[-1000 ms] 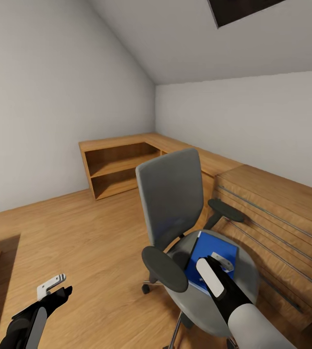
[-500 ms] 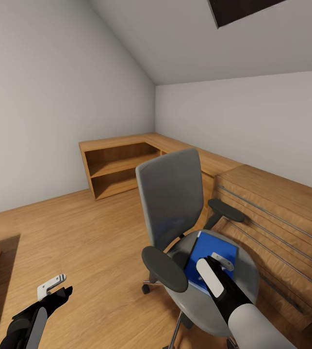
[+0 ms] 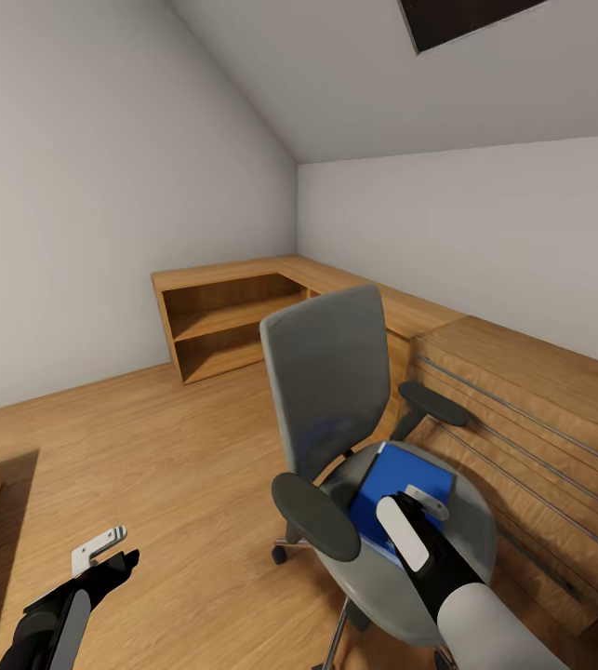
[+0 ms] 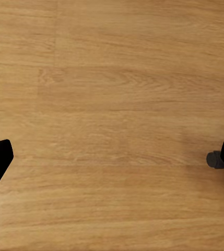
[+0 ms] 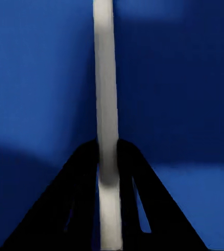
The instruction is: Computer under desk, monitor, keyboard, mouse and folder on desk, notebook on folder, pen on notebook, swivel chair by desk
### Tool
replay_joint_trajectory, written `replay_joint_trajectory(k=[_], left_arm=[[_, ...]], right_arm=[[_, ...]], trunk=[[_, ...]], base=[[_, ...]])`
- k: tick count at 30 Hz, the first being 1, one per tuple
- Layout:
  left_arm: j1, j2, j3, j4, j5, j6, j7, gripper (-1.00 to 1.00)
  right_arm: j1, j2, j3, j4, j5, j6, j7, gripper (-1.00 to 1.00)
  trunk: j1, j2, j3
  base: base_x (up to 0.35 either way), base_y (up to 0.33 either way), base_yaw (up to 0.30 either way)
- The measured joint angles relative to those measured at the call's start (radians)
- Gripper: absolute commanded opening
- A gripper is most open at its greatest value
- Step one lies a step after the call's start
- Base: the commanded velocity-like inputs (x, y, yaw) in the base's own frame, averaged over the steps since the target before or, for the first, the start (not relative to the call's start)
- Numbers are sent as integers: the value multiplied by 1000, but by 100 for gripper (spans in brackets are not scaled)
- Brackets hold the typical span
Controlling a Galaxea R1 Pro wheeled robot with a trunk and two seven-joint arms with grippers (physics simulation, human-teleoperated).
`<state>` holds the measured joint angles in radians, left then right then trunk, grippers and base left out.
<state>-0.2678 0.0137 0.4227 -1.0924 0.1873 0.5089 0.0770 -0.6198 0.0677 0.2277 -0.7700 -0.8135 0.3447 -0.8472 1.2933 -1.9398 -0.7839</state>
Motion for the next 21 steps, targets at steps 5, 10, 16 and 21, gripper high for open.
replay_joint_trajectory(k=[5, 10, 16, 21], left_arm=[[0, 0, 0, 0, 0, 0, 0, 100], [0, 0, 0, 0, 0, 0, 0, 100], [0, 0, 0, 0, 1, 0, -1, 100], [0, 1, 0, 2, 1, 0, -2, 100]], right_arm=[[0, 0, 0, 0, -2, -3, 1, -100], [1, 0, 0, -1, -5, -5, 2, -100], [0, 0, 0, 0, -6, -6, 1, -100], [1, 0, 0, 1, -29, -11, 4, -100]], trunk=[[0, 0, 0], [0, 0, 0], [0, 0, 0], [-15, 28, 12]], base=[[0, 0, 0], [0, 0, 0], [0, 0, 0], [0, 0, 0]])
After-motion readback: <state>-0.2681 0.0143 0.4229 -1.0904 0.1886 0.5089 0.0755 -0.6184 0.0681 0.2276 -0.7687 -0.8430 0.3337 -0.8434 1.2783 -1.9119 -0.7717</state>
